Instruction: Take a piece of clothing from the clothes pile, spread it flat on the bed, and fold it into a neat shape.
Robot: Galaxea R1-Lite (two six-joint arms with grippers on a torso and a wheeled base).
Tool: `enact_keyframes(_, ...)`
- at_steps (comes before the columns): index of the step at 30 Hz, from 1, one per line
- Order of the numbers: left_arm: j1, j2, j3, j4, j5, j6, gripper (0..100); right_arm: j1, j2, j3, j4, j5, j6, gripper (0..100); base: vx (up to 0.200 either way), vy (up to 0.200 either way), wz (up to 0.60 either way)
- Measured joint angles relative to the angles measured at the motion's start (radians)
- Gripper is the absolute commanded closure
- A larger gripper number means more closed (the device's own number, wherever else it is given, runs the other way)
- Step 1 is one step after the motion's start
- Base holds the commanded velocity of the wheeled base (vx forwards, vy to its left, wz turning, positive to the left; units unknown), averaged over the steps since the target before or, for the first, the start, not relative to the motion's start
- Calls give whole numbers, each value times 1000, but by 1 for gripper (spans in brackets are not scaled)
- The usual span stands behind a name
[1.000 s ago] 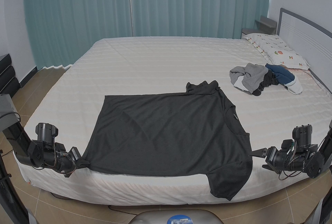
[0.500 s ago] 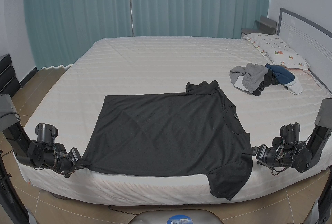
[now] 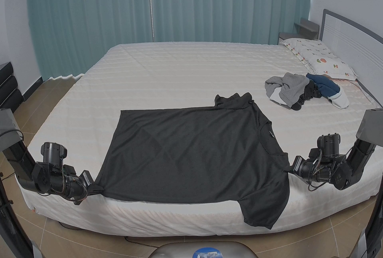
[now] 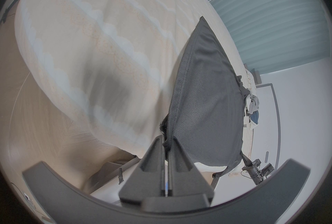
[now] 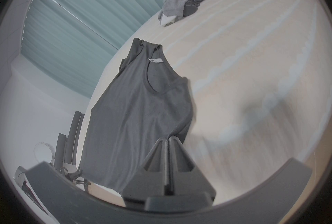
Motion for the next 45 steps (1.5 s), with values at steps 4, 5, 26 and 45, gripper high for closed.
enact_keyframes(4,0,0,0,0,0,0,100,1,15,-50,1,-24,0,100,0,0,0)
enact_keyframes(5,0,0,0,0,0,0,100,3,19,-61,0,-29,0,100,0,0,0)
enact_keyframes(26,1,0,-1,0,0,-2,100,-32,9,-18,-9,64,-28,0,0,0,0)
enact_keyframes(45,1,0,-2,0,0,-1,100,-44,-58,261,-154,217,-315,0,0,0,0)
